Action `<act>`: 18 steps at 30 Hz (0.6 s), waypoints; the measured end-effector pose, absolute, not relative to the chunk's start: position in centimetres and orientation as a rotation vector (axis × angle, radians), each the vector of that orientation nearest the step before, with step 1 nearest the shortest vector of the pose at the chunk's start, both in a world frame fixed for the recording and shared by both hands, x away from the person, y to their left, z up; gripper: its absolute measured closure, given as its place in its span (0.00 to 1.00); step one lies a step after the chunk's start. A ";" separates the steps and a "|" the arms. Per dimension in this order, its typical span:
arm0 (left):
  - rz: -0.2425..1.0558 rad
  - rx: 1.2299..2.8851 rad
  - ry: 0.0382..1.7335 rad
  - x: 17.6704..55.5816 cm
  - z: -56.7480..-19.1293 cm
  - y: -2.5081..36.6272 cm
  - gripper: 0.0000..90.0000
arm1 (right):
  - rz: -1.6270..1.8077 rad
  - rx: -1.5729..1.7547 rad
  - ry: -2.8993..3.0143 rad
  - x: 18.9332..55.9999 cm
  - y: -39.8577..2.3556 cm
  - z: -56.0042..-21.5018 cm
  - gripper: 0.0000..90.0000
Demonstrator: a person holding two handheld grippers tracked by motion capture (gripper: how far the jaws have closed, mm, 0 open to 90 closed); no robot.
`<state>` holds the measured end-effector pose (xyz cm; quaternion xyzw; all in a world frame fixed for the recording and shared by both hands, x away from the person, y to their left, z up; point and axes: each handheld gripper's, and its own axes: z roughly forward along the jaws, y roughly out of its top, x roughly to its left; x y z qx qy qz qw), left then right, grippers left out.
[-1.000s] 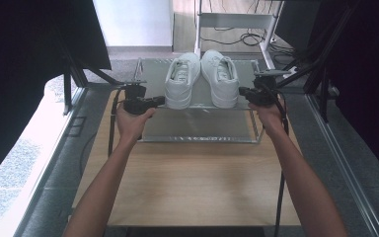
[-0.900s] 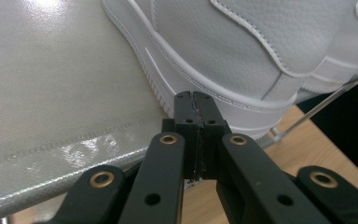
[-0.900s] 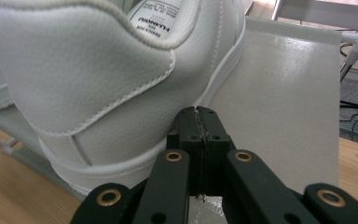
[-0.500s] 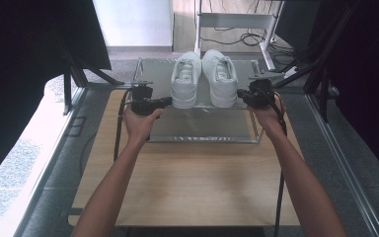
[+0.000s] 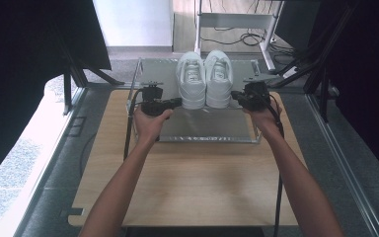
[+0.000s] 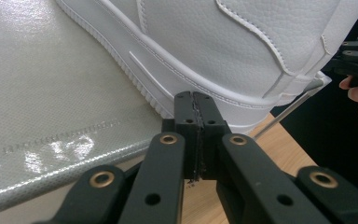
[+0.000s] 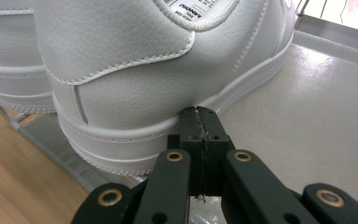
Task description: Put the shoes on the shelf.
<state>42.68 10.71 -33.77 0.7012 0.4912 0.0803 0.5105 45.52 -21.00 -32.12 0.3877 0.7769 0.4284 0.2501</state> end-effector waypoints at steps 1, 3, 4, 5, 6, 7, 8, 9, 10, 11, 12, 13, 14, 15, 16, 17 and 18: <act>0.201 1.695 1.179 42.7 -33.8 10.8 0.97 | 1.175 1.056 2.113 45.5 -21.1 -32.2 1.00; 0.216 1.702 1.179 42.6 -33.8 10.8 0.94 | 1.186 1.052 2.106 45.4 -21.2 -32.3 0.97; 0.222 1.702 1.179 42.6 -33.7 10.8 0.94 | 1.186 1.052 2.106 45.4 -21.2 -32.3 0.97; 0.238 1.683 1.165 42.4 -33.6 11.0 0.91 | 1.182 1.038 2.092 45.2 -21.3 -32.5 0.95; 0.238 1.683 1.165 42.4 -33.6 11.0 0.90 | 1.182 1.038 2.092 45.2 -21.3 -32.5 0.95; 0.241 1.680 1.158 42.3 -33.4 11.2 0.90 | 1.191 1.036 2.084 45.1 -21.4 -32.6 0.94; 0.257 1.683 1.148 42.0 -33.3 11.4 0.87 | 1.209 1.044 2.070 44.8 -21.7 -32.7 0.91; 0.261 1.688 1.142 41.9 -33.2 11.6 0.86 | 1.230 1.049 2.059 44.6 -21.9 -32.6 0.90; 0.262 1.702 1.135 41.7 -33.2 11.8 0.84 | 1.256 1.053 2.040 44.4 -22.2 -32.6 0.87; 0.277 1.720 1.131 41.3 -33.2 12.0 0.83 | 1.276 1.055 2.025 44.1 -22.5 -32.5 0.85; 0.288 1.722 1.129 41.0 -33.2 12.3 0.82 | 1.302 1.054 2.011 43.6 -22.8 -32.6 0.82; 0.292 1.722 1.127 40.7 -33.2 12.5 0.81 | 1.315 1.049 2.011 43.2 -23.0 -32.6 0.79; 0.292 1.722 1.127 40.7 -33.2 12.5 0.80 | 1.315 1.049 2.011 43.2 -23.0 -32.6 0.79; 0.295 1.714 1.121 39.9 -33.4 13.1 0.78 | 1.331 1.029 2.003 42.4 -23.2 -32.8 0.74; 0.295 1.714 1.121 39.9 -33.4 13.1 0.76 | 1.331 1.029 2.003 42.4 -23.2 -32.8 0.74; 0.301 1.701 1.115 39.0 -33.7 13.8 0.75 | 1.361 1.014 1.986 41.3 -23.5 -33.1 0.70; 0.301 1.697 1.107 38.6 -33.9 14.0 0.73 | 1.391 1.011 1.981 40.7 -23.8 -33.4 0.68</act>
